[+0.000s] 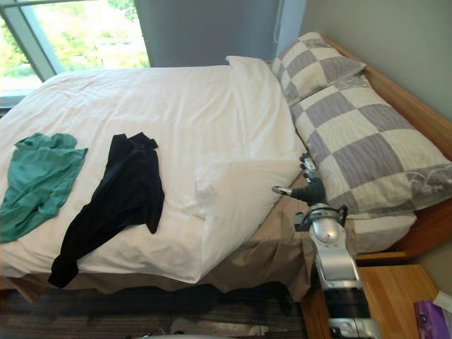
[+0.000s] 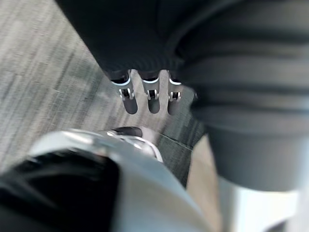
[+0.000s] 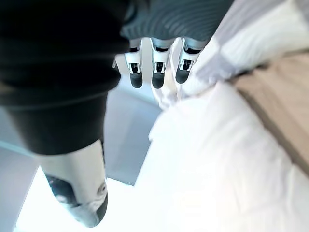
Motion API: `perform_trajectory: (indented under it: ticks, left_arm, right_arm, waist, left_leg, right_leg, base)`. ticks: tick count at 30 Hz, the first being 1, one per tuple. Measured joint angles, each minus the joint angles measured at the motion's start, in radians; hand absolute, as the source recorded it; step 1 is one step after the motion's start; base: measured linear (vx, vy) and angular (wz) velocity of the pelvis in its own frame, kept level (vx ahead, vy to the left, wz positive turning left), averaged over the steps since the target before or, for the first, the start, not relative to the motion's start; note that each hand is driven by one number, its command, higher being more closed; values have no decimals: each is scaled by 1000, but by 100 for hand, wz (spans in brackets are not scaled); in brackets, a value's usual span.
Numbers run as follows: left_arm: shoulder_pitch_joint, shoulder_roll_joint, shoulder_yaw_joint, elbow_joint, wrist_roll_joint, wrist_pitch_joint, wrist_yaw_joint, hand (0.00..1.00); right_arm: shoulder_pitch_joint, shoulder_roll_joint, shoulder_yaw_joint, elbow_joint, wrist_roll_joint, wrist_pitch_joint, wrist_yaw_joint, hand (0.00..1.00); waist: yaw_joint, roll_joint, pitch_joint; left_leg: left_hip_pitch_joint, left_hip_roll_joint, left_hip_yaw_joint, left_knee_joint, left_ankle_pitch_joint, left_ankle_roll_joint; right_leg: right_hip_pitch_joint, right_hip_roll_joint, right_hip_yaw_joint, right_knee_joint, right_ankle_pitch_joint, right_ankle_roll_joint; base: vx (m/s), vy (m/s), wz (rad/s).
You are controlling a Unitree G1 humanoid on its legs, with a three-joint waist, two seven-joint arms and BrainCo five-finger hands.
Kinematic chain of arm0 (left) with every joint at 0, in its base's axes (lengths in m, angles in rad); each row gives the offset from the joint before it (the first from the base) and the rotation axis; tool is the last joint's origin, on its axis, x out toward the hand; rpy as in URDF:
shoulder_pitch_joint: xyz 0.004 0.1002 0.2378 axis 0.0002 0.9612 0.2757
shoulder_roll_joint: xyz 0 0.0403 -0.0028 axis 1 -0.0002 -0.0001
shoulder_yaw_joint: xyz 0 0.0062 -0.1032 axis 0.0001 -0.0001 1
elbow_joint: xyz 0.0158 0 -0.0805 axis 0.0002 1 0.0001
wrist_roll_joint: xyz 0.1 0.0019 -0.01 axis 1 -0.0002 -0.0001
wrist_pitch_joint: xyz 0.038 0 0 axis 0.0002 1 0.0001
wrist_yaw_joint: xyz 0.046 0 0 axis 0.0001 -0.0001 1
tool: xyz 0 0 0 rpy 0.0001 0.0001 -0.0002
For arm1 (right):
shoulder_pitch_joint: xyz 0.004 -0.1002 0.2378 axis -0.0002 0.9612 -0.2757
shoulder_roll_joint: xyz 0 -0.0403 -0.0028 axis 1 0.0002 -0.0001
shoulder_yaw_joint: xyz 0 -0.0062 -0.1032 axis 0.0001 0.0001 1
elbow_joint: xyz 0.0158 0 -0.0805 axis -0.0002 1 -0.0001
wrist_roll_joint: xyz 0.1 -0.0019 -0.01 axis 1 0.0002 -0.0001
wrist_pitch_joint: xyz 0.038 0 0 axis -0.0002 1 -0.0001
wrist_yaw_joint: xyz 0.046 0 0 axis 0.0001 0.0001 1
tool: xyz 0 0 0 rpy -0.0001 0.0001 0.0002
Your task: Tidy the bed and pick cloth on bed and put in laundry
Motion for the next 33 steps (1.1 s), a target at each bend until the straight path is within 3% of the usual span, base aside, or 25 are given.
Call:
perform_trajectory:
  ticks: [4, 8, 10, 11, 13, 15, 18, 21, 26, 33]
  left_arm:
    - [-6, 24, -17, -1, 9, 13, 0, 0]
    - [-6, 28, -39, -11, 24, 38, 0, 0]
    - [-12, 32, -39, -37, 72, 37, 2, 0]
    - [-13, 33, -39, -48, 82, 36, 3, 0]
    - [-35, 38, -49, -75, 90, 30, 16, 0]
    - [-40, 56, -67, -96, 91, 18, 24, 0]
    - [-71, 98, -76, -118, 92, 11, 40, 0]
    - [-139, 125, -75, -122, 88, 12, 68, 0]
    - [-212, 141, -73, -169, 84, 28, 88, 0]
    - [-275, 148, -74, -185, 78, 44, 87, 0]
  right_arm:
    - [-84, 0, 61, 69, -88, 47, 41, 0]
    - [-141, 0, 91, 127, -179, 77, 54, 0]
    - [-213, -1, 101, 188, -204, 84, 48, 0]
    - [-227, -1, 102, 202, -208, 84, 42, 0]
    - [-267, -36, 128, 219, -211, 85, 12, 0]
    - [-293, -38, 129, 221, -222, 85, -11, 0]
    - [-333, -42, 139, 243, -233, 71, -52, 0]
    - [-384, -55, 168, 251, -241, 69, -91, 0]
    - [-490, -67, 206, 258, -251, 62, -126, 0]
    - [-591, -79, 252, 329, -280, 67, -146, 0]
  waist:
    - [20, -21, 13]
    - [25, -15, 32]
    - [26, -20, 73]
    - [27, -25, 78]
    - [54, -22, 111]
    - [55, -31, 149]
    - [73, -70, 188]
    - [77, -90, 250]
    - [94, -94, 330]
    - [108, -99, 382]
  left_leg:
    - [-2, -5, -31, 0, 2, 2]
    - [-10, -10, -69, 0, 2, 3]
    - [-33, -9, -84, 0, 1, 0]
    - [-46, -7, -86, 0, 1, 2]
    - [-106, 26, -89, 1, 37, 10]
    - [-126, 46, -96, 7, 50, 11]
    - [-160, 55, -94, 8, 58, 15]
    - [-201, 67, -103, 29, 57, 18]
    - [-313, 101, -116, 185, -4, 28]
    - [-463, 132, -151, 276, 2, 24]
  right_leg:
    - [17, 1, -10, -6, 8, -12]
    - [29, 1, -27, -8, 19, -13]
    - [13, 4, -28, -8, 19, -13]
    - [0, 6, -27, -8, 19, -13]
    - [-61, 41, -4, -8, 66, -60]
    - [-81, 62, 13, -7, 93, -73]
    - [-125, 69, 50, 11, 98, -68]
    - [-157, 71, 59, 25, 105, -65]
    - [-197, 78, 61, 28, 112, -66]
    - [-286, 107, 58, 27, 81, -76]
  base:
    - [56, 11, 22]
    - [28, 24, 30]
    - [-41, 16, 16]
    - [-75, -1, 1]
    - [-47, -3, -8]
    - [-15, 13, 2]
    - [-37, 36, -3]
    - [-43, 31, 6]
    - [-56, 51, 2]
    - [-62, -2, 6]
